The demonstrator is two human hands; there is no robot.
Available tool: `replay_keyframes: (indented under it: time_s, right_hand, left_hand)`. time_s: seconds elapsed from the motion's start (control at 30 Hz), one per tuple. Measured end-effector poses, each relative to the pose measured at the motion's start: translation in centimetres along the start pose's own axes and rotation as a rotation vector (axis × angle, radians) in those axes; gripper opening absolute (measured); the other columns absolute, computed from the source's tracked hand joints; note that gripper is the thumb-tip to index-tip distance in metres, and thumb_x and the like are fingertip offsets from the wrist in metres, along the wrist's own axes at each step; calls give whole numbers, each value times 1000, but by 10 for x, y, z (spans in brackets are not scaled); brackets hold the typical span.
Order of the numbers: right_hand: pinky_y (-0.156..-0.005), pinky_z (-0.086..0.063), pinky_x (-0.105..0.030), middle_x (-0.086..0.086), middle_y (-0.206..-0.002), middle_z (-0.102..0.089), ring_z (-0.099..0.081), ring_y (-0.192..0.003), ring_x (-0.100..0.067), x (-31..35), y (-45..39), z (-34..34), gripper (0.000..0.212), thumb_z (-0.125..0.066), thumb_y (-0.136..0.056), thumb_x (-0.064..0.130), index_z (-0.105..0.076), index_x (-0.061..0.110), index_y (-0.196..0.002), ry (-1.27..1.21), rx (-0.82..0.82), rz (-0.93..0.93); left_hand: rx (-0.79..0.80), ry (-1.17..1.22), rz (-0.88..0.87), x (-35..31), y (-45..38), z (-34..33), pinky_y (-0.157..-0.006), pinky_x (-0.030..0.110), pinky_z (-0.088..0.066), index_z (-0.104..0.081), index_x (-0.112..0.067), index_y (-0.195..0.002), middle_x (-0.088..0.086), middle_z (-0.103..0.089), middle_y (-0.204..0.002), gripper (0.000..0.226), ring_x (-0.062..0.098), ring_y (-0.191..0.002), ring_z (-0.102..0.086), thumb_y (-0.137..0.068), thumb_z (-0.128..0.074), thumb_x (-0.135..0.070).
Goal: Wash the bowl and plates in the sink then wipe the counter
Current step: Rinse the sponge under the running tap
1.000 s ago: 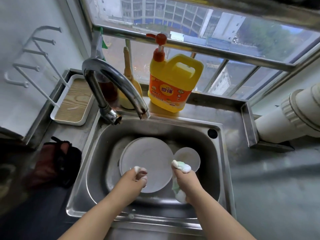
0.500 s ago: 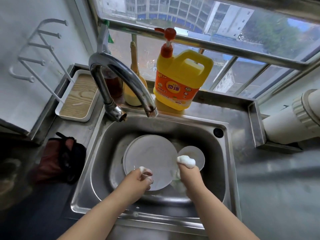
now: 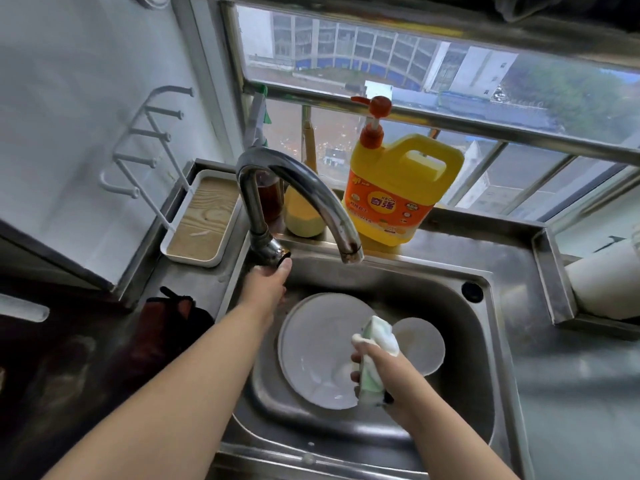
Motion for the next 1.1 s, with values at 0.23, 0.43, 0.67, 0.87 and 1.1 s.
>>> replay_keyframes:
  time_s: [0.23, 0.43, 0.67, 0.87, 1.1]
  right_hand:
    - [-51, -46, -27, -8, -85, -60, -59, -61, -18, -6, -1, -3, 47, -68, -83, 36, -52, 14, -121, -32, -14, 37]
    - [-53, -41, -28, -4, -81, -59, -56, -59, -16, -17, 0, -9, 34, -66, -86, 32, -55, 11, -110, -70, -6, 8]
    - [-51, -43, -25, -4, -91, -61, -57, -62, -16, -24, 1, 1, 40, -66, -85, 35, -51, 19, -119, -24, -27, 24]
    - [-56, -43, -29, -7, -88, -58, -58, -68, -21, -17, -7, -6, 52, -72, -76, 43, -48, 21, -116, -20, -6, 40]
    - [-58, -45, -26, -5, -90, -59, -58, -71, -18, 3, -23, -9, 65, -67, -60, 41, -44, 21, -118, 147, -81, 179]
  left_hand:
    - [-98, -9, -82, 4, -18, 0, -89, 41, -51, -60, -17, -86, 8, -68, -93, 19, 27, -91, -63, -82, -71, -32]
    - [-128, 13, -92, 4, -18, -2, -92, 41, -50, -61, -13, -92, 11, -68, -98, 23, 29, -94, -64, -81, -71, -29]
    - [-181, -103, -147, 0, -13, -4, -74, 27, -39, -60, -4, -99, 12, -62, -92, 22, 24, -87, -58, -88, -66, -22]
    - [-36, -182, -115, 9, -19, 3, -89, 39, -48, -54, -18, -88, 7, -64, -96, 19, 31, -95, -62, -86, -66, -33]
    - [99, -233, 54, 71, 38, 8, -59, 25, -40, -50, -8, -108, 10, -60, -101, 18, 15, -72, -56, -91, -57, -7]
Point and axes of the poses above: each hand's wrist, its own y-axis away from the middle knuckle, its own z-axis out of the back of the hand, x = y × z, the point moved 6 cm from there along -y, towards the middle knuckle
